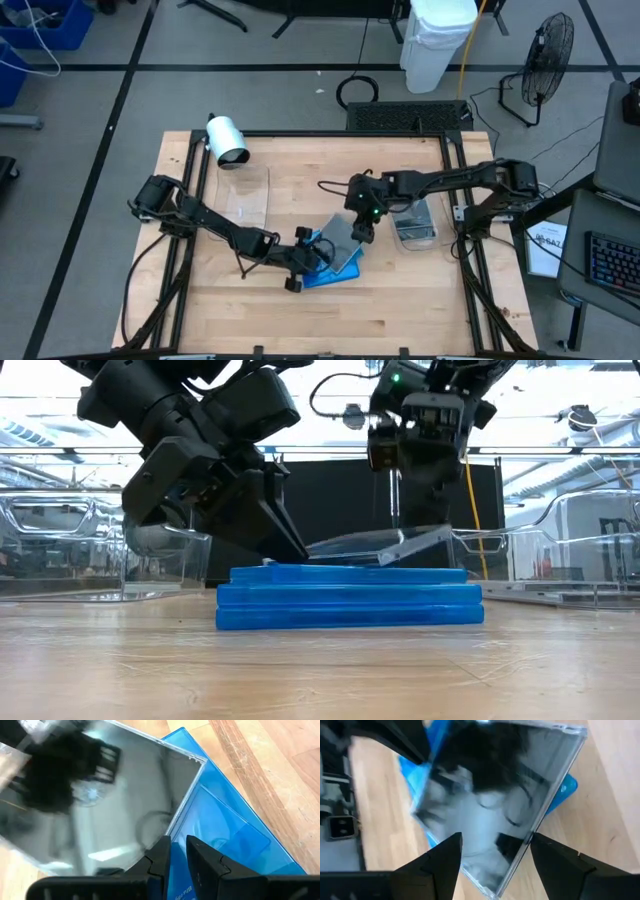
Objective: Pick & place jewel cases by type
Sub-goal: Put the black CD case into the right transparent bin
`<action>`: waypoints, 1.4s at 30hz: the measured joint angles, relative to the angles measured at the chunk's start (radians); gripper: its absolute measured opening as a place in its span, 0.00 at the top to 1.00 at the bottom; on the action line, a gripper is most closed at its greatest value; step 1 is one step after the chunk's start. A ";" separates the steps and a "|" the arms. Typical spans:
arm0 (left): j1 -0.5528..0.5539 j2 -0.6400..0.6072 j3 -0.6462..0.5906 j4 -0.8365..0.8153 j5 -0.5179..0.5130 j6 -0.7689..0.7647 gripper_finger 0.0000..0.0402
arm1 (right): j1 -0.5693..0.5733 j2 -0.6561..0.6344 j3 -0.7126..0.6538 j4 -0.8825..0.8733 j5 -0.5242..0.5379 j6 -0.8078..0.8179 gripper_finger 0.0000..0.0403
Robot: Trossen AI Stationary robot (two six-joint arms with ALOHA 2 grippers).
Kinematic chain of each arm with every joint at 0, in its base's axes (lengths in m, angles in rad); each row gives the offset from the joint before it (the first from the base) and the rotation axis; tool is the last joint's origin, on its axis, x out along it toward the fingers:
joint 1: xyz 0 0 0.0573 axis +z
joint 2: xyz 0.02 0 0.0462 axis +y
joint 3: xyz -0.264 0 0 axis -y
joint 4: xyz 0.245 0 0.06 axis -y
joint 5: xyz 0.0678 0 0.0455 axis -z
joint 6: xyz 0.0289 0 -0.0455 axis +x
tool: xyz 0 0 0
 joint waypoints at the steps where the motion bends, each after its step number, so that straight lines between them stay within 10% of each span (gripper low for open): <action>1: 0.000 0.000 0.000 0.000 0.000 0.000 0.82 | 0.000 -0.011 0.000 0.008 0.000 0.003 0.44; 17: 0.038 0.002 0.001 -0.003 -0.096 -0.011 0.82 | 0.093 -0.024 0.006 0.189 -0.077 0.082 0.51; 29: 0.036 0.000 0.000 -0.011 -0.051 0.008 0.82 | 0.088 -0.030 0.005 0.195 -0.038 0.027 0.91; 42: 0.032 0.000 0.000 -0.024 -0.042 0.013 0.82 | 0.115 -0.031 0.003 0.200 -0.010 -0.080 0.92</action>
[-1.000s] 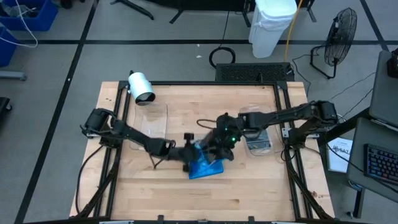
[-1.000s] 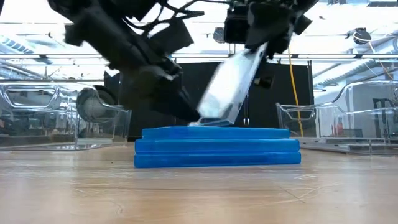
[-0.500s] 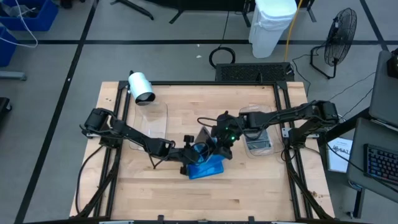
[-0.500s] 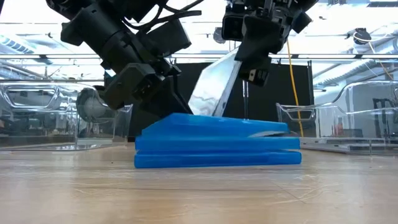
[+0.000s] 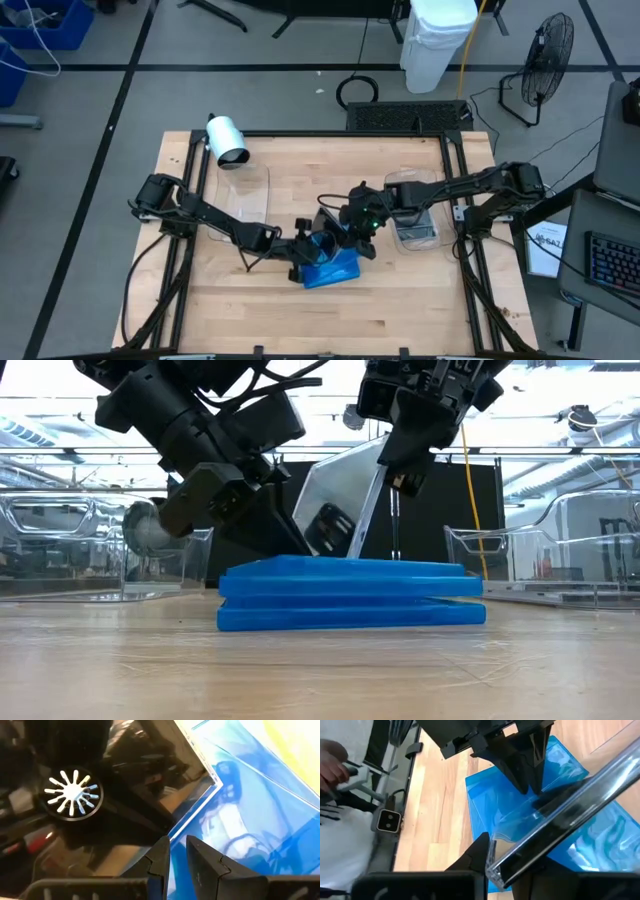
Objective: Pick & place jewel cases by type
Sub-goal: Put the black CD case into the right transparent bin
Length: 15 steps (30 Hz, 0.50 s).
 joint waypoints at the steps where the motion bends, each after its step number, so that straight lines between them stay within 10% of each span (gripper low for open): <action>1: -0.001 0.000 0.000 0.000 0.000 0.005 0.82 | 0.007 -0.001 0.000 0.000 0.011 -0.007 0.92; 15: -0.089 0.003 0.000 0.062 -0.093 0.213 0.82 | 0.068 -0.037 0.000 0.029 0.062 -0.080 0.97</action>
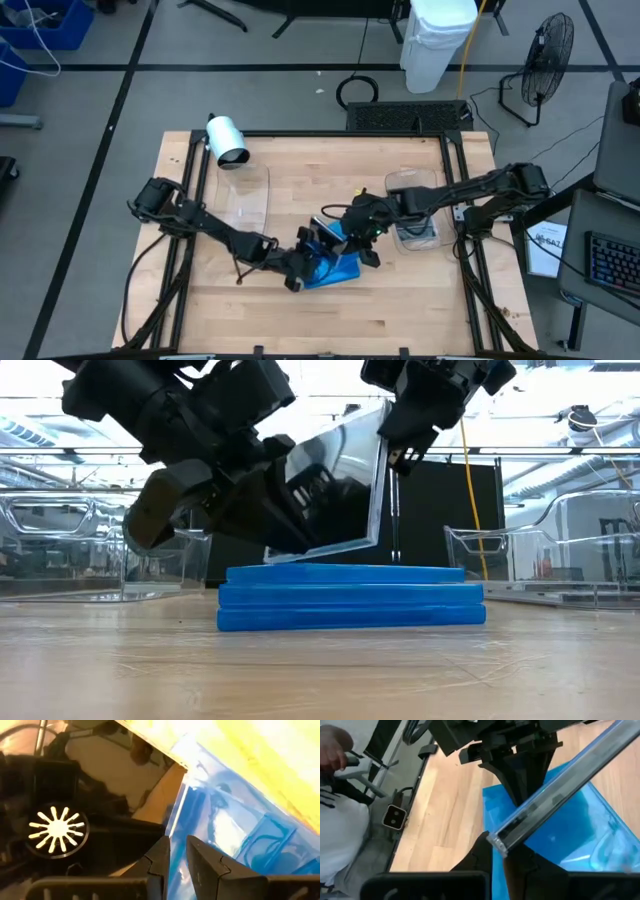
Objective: Pick & place jewel cases by type
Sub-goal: Put the black CD case into the right transparent bin
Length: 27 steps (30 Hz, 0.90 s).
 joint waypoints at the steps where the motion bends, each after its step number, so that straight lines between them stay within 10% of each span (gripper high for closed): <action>1: -0.004 0.000 0.000 0.004 -0.005 0.005 0.82 | 0.004 -0.001 0.000 0.001 0.002 -0.004 0.97; 27: -0.121 -0.055 0.003 0.096 -0.227 0.085 0.82 | 0.029 -0.145 0.002 -0.028 0.163 -0.074 0.97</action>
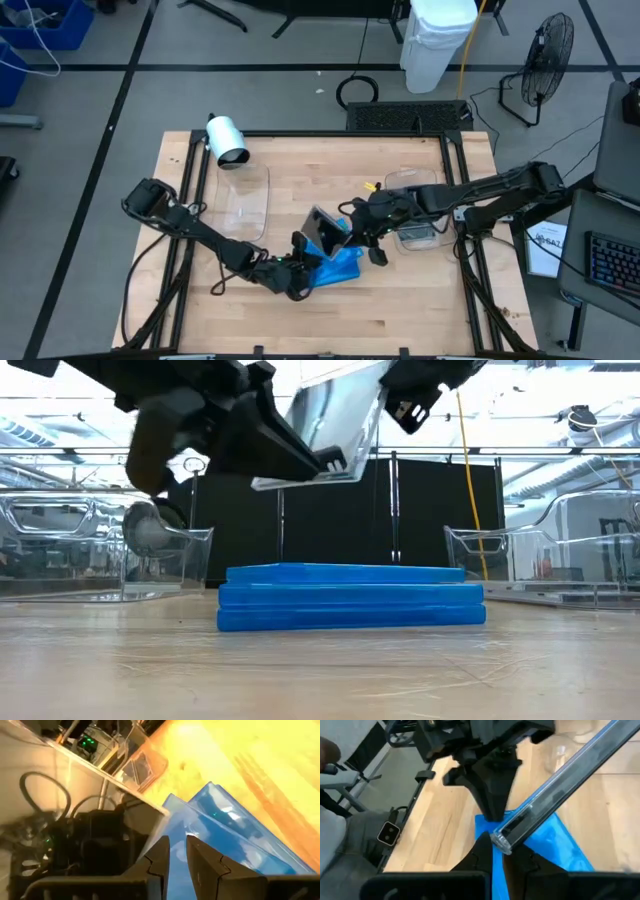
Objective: Pick & place jewel cases by type
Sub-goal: Put the black CD case into the right transparent bin
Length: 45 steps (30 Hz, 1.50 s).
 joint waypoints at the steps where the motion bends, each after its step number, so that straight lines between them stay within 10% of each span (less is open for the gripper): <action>1: -0.006 -0.008 -0.001 -0.006 -0.001 0.000 0.82 | 0.000 -0.013 0.000 -0.015 0.012 -0.004 0.97; 24: -0.069 -0.068 -0.002 -0.008 -0.088 -0.038 0.82 | 0.000 -0.331 0.000 -0.266 0.282 -0.007 0.97; 34: -0.046 -0.221 -0.018 -0.291 -0.042 -0.296 0.82 | 0.000 -0.514 0.000 -0.334 0.358 -0.025 0.97; 45: -0.016 -0.529 -0.368 0.151 0.096 -0.242 0.82 | 0.001 -0.743 -0.128 -0.359 0.437 0.025 0.97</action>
